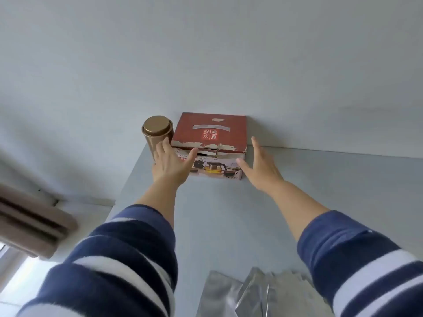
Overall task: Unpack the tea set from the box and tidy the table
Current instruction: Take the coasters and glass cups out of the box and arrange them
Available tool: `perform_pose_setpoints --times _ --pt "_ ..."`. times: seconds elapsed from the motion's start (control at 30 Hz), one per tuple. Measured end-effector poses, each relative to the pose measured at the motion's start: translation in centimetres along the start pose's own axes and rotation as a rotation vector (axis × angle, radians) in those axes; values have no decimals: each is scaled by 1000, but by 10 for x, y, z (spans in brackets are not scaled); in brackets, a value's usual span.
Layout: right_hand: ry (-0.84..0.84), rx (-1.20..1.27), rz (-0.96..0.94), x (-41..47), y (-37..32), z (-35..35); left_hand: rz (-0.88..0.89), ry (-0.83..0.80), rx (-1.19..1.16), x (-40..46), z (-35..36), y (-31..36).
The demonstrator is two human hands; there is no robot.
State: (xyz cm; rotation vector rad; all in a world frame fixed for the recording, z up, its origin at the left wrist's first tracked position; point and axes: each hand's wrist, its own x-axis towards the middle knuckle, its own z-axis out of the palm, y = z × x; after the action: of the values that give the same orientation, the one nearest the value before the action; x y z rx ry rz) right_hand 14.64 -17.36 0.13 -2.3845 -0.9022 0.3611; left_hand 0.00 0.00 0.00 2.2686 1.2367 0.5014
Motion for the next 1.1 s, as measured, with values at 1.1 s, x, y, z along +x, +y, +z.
perform_pose_setpoints --times 1.1 --pt "138 264 63 74 -15 -38 -50 12 -244 -59 33 -5"
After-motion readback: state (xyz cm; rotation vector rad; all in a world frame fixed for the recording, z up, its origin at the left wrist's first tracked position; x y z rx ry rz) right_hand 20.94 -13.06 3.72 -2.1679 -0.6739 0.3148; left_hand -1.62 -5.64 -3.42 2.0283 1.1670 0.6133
